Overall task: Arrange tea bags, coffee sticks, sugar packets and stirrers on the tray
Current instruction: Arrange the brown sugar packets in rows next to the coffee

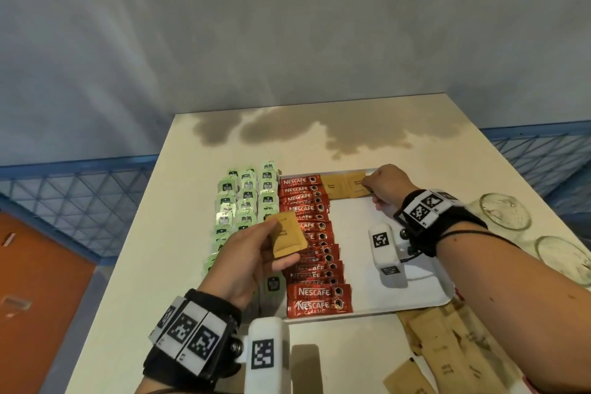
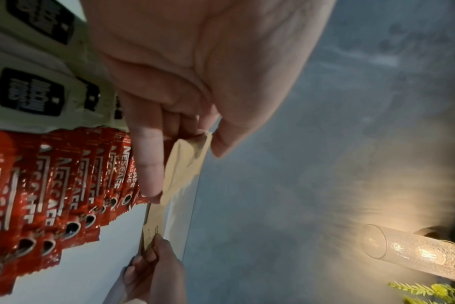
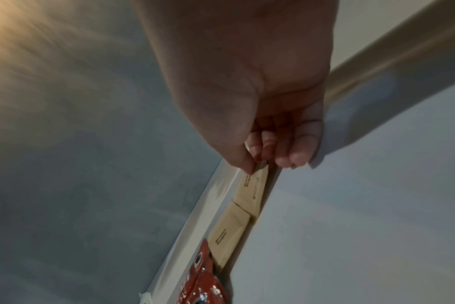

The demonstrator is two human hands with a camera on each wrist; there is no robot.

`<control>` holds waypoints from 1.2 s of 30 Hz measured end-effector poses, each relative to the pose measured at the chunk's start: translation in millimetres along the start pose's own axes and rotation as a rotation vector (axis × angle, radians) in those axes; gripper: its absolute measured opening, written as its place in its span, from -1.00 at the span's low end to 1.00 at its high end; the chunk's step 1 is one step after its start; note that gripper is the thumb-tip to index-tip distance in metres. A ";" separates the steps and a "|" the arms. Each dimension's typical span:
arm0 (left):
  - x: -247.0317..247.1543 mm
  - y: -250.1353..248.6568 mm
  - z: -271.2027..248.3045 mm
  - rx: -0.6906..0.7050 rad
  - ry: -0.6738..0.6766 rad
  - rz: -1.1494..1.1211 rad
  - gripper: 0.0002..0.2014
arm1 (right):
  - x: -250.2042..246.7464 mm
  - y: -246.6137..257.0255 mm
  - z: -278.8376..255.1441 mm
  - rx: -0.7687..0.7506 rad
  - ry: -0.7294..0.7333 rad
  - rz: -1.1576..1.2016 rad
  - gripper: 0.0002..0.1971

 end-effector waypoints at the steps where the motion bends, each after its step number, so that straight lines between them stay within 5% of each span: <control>1: 1.3 -1.5 -2.7 0.004 0.007 -0.013 -0.73 | -0.2 0.6 -2.8 -0.006 -0.005 -0.009 -0.65; 5: 6.9 -4.6 -10.3 0.013 0.010 0.003 -0.81 | -5.0 3.4 -21.8 -0.045 -0.045 -0.005 -0.74; 10: 7.6 -7.4 -18.3 0.079 -0.018 0.169 -0.90 | 10.9 15.6 -87.9 -0.124 0.073 0.210 -0.89; 16: 17.6 -6.2 -38.2 0.179 -0.080 0.202 -0.86 | 36.2 39.5 -173.6 -0.333 0.303 0.158 -0.69; 20: 28.7 -0.1 -51.4 0.197 -0.067 0.187 -0.82 | 56.7 38.3 -209.0 -0.411 0.432 0.095 -0.76; 36: 27.1 8.5 -73.6 0.258 -0.090 0.438 -0.90 | 33.6 21.0 -215.7 -0.327 0.300 0.340 -0.81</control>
Point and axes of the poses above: each hand's wrist, its own z-axis towards the middle knuckle, its own x-axis out of the palm, y = z × x, the point moved 10 cm from there along z, towards the middle knuckle, and after that the axes turned 2 degrees about -z, right-handed, at the moved point
